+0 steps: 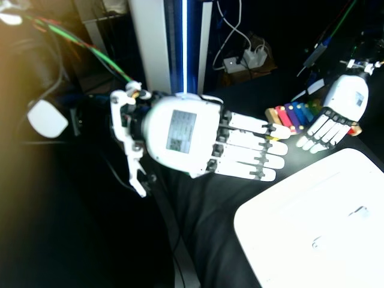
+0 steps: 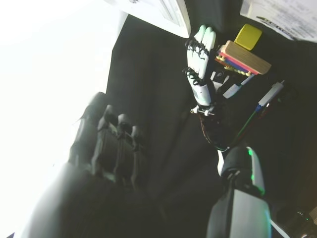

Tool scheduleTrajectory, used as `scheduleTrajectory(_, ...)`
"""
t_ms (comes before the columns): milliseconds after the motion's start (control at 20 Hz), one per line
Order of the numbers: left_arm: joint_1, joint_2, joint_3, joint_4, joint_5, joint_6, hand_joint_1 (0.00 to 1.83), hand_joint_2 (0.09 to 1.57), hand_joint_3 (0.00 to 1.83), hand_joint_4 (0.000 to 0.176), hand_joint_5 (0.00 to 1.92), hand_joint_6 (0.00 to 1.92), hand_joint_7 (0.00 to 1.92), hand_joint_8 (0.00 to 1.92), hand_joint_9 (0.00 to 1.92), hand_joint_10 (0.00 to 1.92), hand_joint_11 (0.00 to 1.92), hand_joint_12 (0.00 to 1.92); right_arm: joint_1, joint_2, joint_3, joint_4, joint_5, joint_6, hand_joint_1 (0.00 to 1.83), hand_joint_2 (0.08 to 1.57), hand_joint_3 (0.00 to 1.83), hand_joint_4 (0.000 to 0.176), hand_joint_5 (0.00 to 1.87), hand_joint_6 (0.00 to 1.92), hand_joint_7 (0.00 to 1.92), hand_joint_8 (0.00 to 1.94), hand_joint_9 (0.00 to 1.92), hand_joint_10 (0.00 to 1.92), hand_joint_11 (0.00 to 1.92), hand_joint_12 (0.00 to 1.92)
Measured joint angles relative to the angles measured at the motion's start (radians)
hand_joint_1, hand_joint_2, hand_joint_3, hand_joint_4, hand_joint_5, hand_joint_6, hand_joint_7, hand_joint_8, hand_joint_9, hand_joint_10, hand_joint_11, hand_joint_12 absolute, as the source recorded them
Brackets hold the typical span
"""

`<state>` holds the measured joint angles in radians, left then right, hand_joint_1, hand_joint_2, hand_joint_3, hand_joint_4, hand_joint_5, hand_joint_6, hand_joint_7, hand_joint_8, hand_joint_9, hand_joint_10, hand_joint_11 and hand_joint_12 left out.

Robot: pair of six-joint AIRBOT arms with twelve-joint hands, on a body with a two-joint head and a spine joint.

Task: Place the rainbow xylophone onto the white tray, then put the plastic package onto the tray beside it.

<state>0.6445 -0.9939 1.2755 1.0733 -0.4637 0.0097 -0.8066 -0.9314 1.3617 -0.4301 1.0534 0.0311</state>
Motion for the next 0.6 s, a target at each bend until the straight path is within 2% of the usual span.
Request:
scheduleTrajectory(50,-0.004,0.002,0.0,-0.001,0.003,0.003,1.2,1.03,0.0,0.0,0.62,0.0,0.71,0.0,0.7,0.0,0.34,0.61,0.0,0.0,0.0,-0.001,0.001,0.0,0.9,0.85,0.0,0.0,0.28,0.0,0.3,0.0,0.27,0.0,0.17,0.42)
scheduleTrajectory(250,-0.008,0.023,-0.02,-0.081,-0.002,0.08,1.08,1.05,0.01,0.0,0.58,0.0,0.67,0.0,0.64,0.0,0.32,0.6,0.0,-0.002,0.0,0.0,0.001,0.0,0.92,0.85,0.0,0.0,0.28,0.0,0.31,0.0,0.28,0.01,0.19,0.41)
scheduleTrajectory(300,-0.019,0.03,-0.02,-0.094,-0.009,0.092,1.1,1.04,0.0,0.0,0.6,0.01,0.68,0.0,0.64,0.0,0.31,0.59,0.0,-0.002,0.001,0.0,0.002,0.0,0.93,0.85,0.0,0.0,0.29,0.0,0.31,0.0,0.28,0.01,0.19,0.41)
scheduleTrajectory(350,-0.022,0.031,-0.02,-0.095,-0.009,0.092,1.13,1.02,0.0,0.0,0.61,0.0,0.68,0.0,0.64,0.0,0.32,0.51,0.0,-0.002,0.001,0.0,0.003,0.0,0.91,0.85,0.0,0.0,0.29,0.0,0.31,0.0,0.28,0.0,0.19,0.41)
scheduleTrajectory(500,-0.061,0.042,-0.02,-0.098,-0.012,0.1,1.12,1.02,0.0,0.0,0.61,0.0,0.68,0.0,0.61,0.0,0.28,0.46,0.0,-0.002,0.001,0.0,0.003,0.0,0.92,0.84,0.0,0.0,0.29,0.0,0.31,0.0,0.28,0.01,0.19,0.4)
scheduleTrajectory(600,-0.098,0.043,-0.019,-0.094,-0.012,0.111,1.11,1.01,0.0,0.0,0.6,0.0,0.65,0.0,0.53,0.0,0.17,0.41,0.0,-0.002,0.001,-0.001,0.003,0.0,0.92,0.85,0.0,0.0,0.29,0.0,0.31,0.0,0.28,0.0,0.19,0.39)
